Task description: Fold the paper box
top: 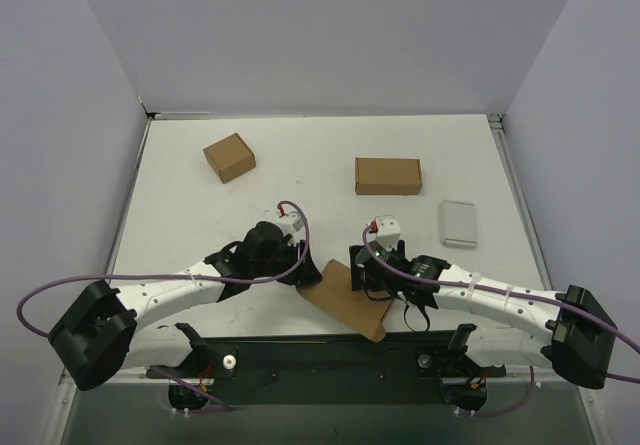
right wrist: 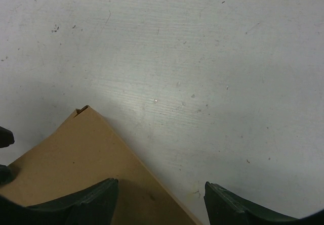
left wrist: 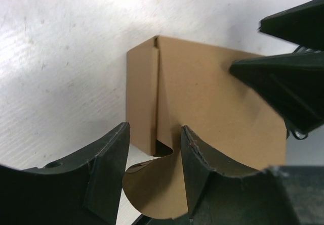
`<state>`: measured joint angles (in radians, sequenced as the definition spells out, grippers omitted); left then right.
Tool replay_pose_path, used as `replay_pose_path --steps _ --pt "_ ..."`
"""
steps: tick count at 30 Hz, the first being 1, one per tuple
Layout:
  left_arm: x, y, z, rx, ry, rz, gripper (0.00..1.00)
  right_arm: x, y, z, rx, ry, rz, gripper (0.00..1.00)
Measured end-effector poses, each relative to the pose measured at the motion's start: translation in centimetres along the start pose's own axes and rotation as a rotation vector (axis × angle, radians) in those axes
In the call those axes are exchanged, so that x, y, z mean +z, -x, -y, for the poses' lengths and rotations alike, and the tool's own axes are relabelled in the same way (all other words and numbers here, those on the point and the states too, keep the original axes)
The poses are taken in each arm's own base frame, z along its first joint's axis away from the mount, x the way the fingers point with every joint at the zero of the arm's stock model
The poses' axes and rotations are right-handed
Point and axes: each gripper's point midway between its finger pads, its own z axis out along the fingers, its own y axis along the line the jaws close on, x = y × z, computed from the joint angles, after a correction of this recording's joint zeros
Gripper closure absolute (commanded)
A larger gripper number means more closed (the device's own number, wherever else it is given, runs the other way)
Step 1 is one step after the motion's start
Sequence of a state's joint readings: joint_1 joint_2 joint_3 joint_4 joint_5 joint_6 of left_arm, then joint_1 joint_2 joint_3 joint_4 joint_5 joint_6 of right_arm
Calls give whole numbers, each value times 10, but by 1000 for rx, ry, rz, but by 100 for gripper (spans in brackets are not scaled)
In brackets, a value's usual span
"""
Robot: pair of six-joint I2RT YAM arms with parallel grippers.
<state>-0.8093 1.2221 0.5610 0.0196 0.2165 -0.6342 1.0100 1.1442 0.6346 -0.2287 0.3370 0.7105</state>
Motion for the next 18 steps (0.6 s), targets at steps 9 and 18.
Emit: replay_pose_path --steps 9,18 --pt "3 -22 -13 -24 23 -59 49 2 -3 0 -10 -7 -7 31" --pt "5 -22 -18 -7 44 -54 49 -8 -4 2 -38 15 -13 26"
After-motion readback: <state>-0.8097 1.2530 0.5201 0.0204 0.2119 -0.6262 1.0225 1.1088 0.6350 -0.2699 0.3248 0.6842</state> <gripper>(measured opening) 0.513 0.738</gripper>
